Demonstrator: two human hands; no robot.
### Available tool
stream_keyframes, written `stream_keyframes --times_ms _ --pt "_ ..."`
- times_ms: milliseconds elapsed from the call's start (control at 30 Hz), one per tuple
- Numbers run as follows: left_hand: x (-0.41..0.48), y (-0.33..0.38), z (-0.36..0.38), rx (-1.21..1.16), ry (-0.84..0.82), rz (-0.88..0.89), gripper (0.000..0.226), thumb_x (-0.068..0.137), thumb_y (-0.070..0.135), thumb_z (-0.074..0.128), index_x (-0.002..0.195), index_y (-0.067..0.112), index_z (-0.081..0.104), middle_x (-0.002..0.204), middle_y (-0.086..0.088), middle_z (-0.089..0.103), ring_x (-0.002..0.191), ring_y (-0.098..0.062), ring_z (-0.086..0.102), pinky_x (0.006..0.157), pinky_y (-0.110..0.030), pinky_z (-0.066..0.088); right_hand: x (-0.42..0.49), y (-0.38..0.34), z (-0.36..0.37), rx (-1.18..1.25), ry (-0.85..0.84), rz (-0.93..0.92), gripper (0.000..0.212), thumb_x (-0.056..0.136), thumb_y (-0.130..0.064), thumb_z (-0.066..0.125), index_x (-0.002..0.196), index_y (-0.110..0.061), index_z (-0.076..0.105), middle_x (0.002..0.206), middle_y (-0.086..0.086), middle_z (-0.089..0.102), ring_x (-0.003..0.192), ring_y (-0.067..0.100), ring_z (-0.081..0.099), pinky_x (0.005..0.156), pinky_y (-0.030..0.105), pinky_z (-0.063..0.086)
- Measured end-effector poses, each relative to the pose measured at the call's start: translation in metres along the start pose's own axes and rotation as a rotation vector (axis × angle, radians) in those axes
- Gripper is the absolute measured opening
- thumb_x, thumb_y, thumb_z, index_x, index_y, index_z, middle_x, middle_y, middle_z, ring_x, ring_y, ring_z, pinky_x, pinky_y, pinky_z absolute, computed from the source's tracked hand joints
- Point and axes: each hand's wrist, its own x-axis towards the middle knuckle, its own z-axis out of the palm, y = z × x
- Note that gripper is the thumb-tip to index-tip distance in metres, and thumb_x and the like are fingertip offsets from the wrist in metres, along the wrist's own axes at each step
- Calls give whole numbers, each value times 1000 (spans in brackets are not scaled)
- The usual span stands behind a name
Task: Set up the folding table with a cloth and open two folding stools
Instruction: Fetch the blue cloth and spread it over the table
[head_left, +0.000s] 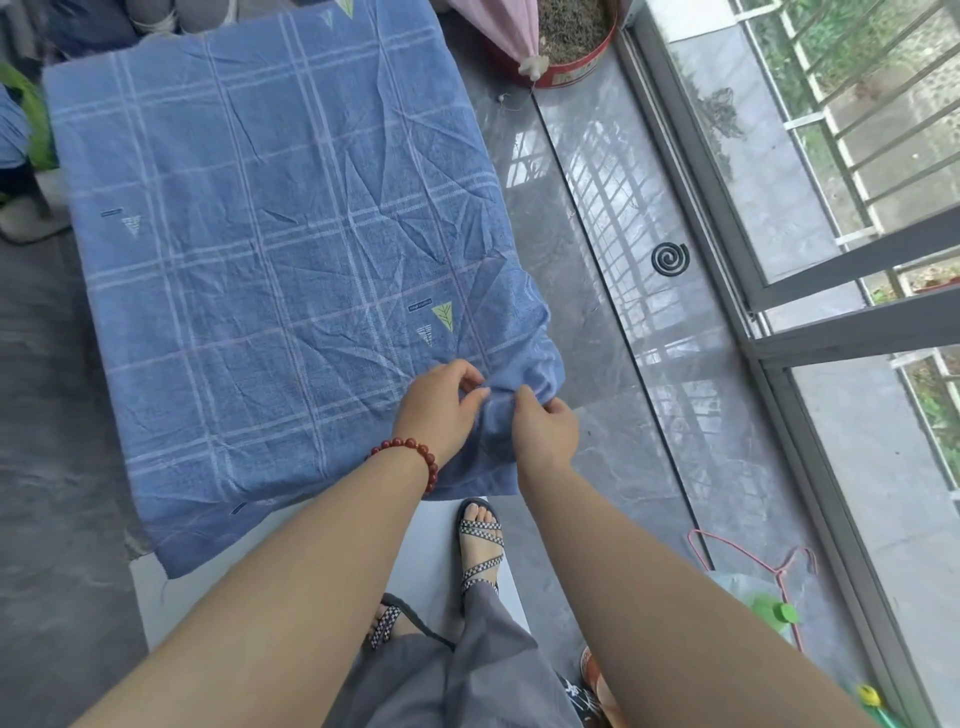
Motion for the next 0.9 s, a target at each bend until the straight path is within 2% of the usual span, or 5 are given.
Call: stream_keyframes --times_ms 200,300,400,633,900 --pt "-4 -3 -1 -8 -17 22 5 90 21 58 86 24 58 94 6 61 82 -13 57 82 -31 48 -1 7 -8 -59 203 -16 25 86 -23 61 102 -4 56 91 3 57 93 24 58 78 26 38" --pt "-4 -11 -5 -3 -23 4 2 90 22 58 91 22 60 99 4 61 85 -15 58 84 -33 48 -2 9 -4 -64 218 -10 38 84 -23 66 113 -4 52 111 8 59 103 27 58 81 27 39" --pt "-8 -21 -9 33 -39 -25 13 91 25 57 103 20 61 114 1 58 99 -17 57 89 -33 45 -8 8 3 -108 219 -83 50 84 -21 67 125 -2 47 128 12 52 117 28 52 98 35 42" --pt "-16 -41 -25 64 -62 -34 25 94 24 53 118 21 58 129 2 54 116 -17 51 98 -32 40 -31 -1 30 -215 97 -208 51 90 -20 59 136 -8 42 141 6 45 130 23 44 107 35 36" --pt "-21 -62 -43 11 -60 -85 28 94 24 53 122 22 57 136 0 49 121 -18 49 100 -30 38 -63 1 61 -623 80 -295 57 88 -8 51 143 -16 35 158 1 11 144 25 14 112 45 22"
